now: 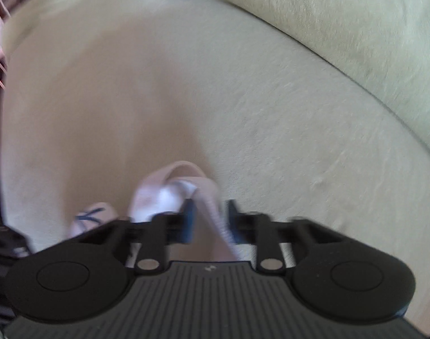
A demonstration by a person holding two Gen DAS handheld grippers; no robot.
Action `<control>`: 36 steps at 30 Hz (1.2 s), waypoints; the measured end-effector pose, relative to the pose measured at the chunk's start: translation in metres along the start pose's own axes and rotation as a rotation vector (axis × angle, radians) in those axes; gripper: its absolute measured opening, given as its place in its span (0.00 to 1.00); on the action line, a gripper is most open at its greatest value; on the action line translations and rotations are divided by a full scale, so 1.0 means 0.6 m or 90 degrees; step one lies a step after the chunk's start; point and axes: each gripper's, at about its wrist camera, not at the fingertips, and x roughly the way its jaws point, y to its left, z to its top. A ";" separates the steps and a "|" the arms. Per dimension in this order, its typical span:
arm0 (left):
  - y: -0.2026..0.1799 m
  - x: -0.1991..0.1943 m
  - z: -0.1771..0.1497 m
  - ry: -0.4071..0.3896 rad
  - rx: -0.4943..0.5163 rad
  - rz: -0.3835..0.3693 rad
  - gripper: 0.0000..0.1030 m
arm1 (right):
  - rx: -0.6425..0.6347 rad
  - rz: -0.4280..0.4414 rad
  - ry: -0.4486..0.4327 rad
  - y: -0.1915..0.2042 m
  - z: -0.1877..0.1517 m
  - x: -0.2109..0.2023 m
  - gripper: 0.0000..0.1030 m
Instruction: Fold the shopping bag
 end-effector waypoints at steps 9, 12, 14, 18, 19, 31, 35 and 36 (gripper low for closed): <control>0.006 0.010 0.009 0.006 0.001 -0.008 0.00 | 0.260 -0.140 -0.070 -0.107 -0.124 -0.038 0.60; 0.007 0.011 0.012 0.013 0.000 -0.010 0.00 | 0.240 -0.148 -0.082 -0.103 -0.123 -0.047 0.61; 0.008 0.016 0.017 0.020 0.002 -0.007 0.00 | 0.233 -0.110 -0.083 -0.099 -0.109 -0.075 0.62; 0.015 0.023 0.024 0.025 -0.003 -0.006 0.00 | 0.229 -0.063 -0.090 -0.089 -0.114 -0.116 0.64; 0.014 0.024 0.023 0.023 -0.005 -0.008 0.00 | 0.236 -0.045 -0.095 -0.082 -0.123 -0.124 0.64; 0.015 0.021 0.016 0.015 -0.005 -0.008 0.00 | 0.346 -0.037 -0.092 -0.083 -0.175 -0.087 0.44; -0.006 0.011 0.014 0.020 -0.020 0.003 0.00 | 0.295 -0.048 -0.177 -0.042 -0.204 -0.151 0.50; -0.017 0.006 0.015 0.023 -0.027 0.009 0.00 | 0.272 -0.052 -0.201 -0.025 -0.215 -0.169 0.59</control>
